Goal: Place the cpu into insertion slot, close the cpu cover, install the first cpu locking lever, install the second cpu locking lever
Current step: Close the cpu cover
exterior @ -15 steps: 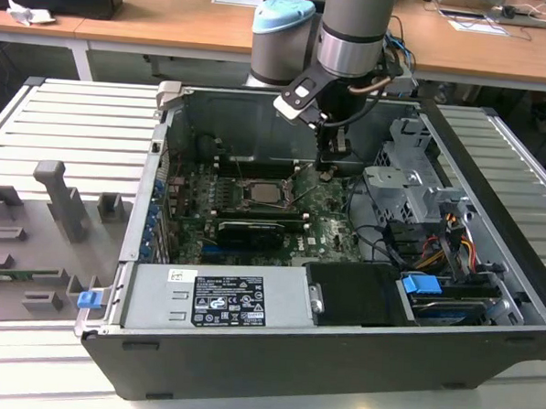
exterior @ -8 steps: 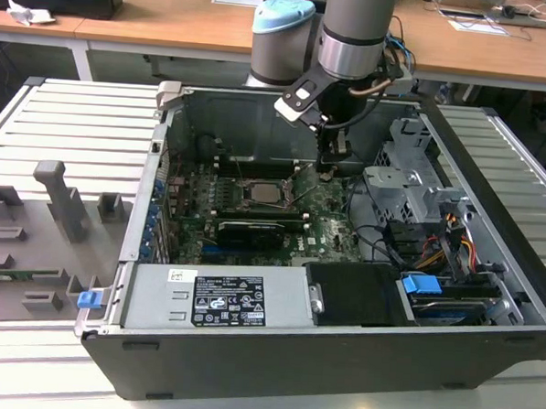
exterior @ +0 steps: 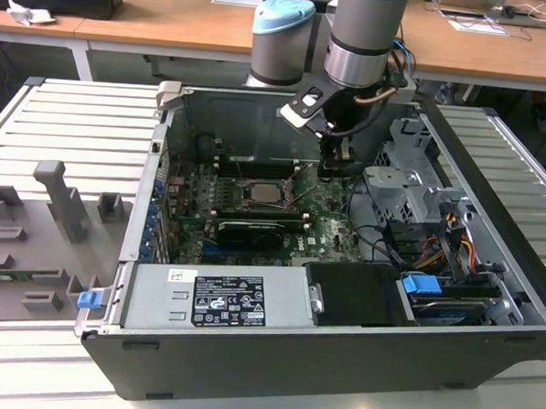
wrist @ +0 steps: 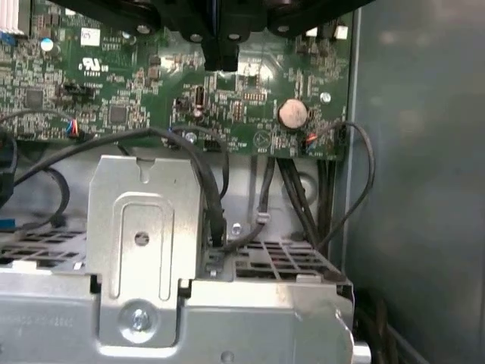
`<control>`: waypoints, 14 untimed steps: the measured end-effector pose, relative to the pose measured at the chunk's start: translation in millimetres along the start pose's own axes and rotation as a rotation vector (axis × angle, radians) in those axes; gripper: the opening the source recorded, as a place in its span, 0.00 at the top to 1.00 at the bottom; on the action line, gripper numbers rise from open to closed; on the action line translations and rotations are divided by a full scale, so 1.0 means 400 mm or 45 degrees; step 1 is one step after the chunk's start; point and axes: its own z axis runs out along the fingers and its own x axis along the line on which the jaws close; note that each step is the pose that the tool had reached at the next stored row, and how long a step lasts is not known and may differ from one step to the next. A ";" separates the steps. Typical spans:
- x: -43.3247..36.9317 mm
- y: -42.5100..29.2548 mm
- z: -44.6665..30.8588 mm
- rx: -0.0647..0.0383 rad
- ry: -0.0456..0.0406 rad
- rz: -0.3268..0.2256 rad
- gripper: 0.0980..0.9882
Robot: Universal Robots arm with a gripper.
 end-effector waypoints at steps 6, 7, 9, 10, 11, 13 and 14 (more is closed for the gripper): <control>0.001 -0.016 0.000 0.031 0.002 0.001 0.99; 0.001 -0.021 0.000 0.031 0.002 0.001 0.99; 0.001 -0.028 0.000 0.031 0.002 0.001 0.99; 0.002 -0.031 0.001 0.031 0.002 0.001 0.99; 0.002 -0.034 0.001 0.031 0.002 0.001 0.99; 0.002 -0.042 0.001 0.026 0.002 0.001 0.99; 0.002 -0.043 0.001 0.025 0.002 0.001 0.99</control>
